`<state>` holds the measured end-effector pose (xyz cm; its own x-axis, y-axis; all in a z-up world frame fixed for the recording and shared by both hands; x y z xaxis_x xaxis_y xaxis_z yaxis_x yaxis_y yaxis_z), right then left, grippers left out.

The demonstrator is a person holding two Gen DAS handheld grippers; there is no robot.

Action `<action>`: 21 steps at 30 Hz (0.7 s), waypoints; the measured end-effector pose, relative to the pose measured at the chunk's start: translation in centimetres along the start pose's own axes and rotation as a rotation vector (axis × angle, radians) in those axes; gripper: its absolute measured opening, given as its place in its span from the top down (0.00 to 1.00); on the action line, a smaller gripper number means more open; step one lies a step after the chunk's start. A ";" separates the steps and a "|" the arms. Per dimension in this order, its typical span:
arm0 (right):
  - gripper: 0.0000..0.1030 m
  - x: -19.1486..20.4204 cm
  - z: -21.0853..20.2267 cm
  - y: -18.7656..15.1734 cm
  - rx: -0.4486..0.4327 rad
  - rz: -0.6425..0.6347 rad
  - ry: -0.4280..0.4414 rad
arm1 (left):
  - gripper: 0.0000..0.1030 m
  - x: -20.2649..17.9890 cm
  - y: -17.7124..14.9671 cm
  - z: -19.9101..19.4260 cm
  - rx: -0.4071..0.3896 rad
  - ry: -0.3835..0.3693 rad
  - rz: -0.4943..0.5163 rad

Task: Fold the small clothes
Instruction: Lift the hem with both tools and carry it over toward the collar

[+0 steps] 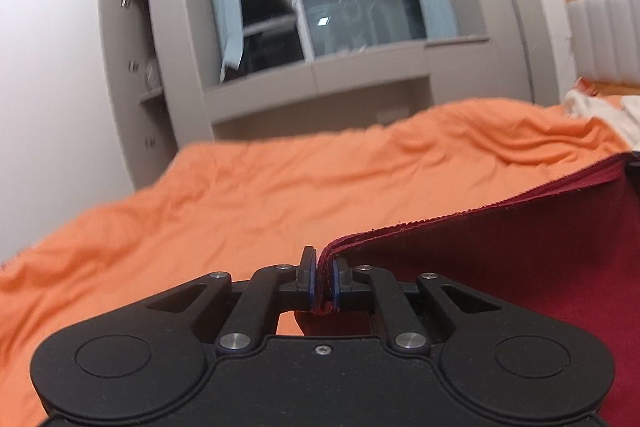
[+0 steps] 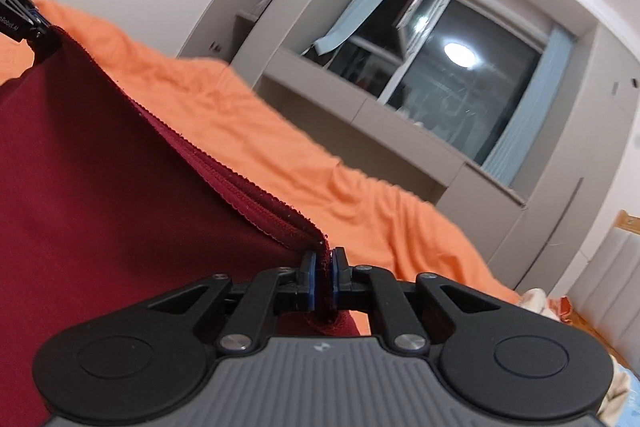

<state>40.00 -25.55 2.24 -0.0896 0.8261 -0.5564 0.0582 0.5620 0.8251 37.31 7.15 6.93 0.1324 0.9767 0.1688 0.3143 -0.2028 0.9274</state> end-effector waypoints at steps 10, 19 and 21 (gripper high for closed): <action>0.90 4.0 4.4 -2.0 0.094 -0.051 0.087 | 0.90 2.9 -4.8 6.4 0.211 0.002 -0.119; 0.89 5.2 5.1 -3.7 0.173 -0.086 0.091 | 0.80 3.6 -5.9 7.5 0.270 -0.018 -0.112; 0.88 5.2 5.1 -3.9 0.190 -0.086 0.091 | 0.74 3.9 -5.9 7.4 0.272 -0.025 -0.125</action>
<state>44.37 -23.26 -4.36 -0.1907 0.7724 -0.6058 0.2315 0.6351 0.7369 42.94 11.60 -0.37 0.0984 0.9940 0.0472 0.5692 -0.0951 0.8167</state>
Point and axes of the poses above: each gripper's, at about its wrist camera, not at the fingertips, and z roughly the way its jaws point, x to its left, y to its top, the point moved 4 cm from there along z, roughly the way its jaws point, and after that the axes turned 12 degrees about -y, right-handed, at the moved point
